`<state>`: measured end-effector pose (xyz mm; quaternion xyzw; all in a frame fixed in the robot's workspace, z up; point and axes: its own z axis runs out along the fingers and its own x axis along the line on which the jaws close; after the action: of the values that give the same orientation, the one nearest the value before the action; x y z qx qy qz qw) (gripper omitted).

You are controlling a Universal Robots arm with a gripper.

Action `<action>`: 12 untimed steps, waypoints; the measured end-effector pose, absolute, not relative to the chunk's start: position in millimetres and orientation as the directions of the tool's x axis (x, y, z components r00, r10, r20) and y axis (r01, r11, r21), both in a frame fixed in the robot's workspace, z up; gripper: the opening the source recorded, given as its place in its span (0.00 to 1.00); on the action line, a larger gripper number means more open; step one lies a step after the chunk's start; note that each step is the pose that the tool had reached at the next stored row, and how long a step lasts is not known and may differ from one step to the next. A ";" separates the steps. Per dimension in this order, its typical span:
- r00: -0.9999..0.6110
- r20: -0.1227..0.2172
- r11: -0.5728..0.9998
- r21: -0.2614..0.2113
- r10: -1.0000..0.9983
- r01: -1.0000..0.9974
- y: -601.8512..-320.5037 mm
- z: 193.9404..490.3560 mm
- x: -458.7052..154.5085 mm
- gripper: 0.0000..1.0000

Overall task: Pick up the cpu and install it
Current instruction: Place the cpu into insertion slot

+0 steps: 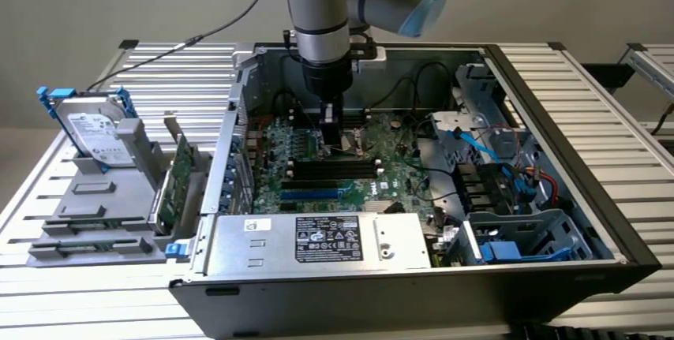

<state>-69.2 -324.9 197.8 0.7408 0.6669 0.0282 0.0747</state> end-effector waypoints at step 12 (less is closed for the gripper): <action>0.092 -0.103 -0.076 0.153 0.990 0.985 -321.0 197.8 -69.2 0.62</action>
<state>-69.2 -321.0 197.8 0.7333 0.6736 0.0139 0.0914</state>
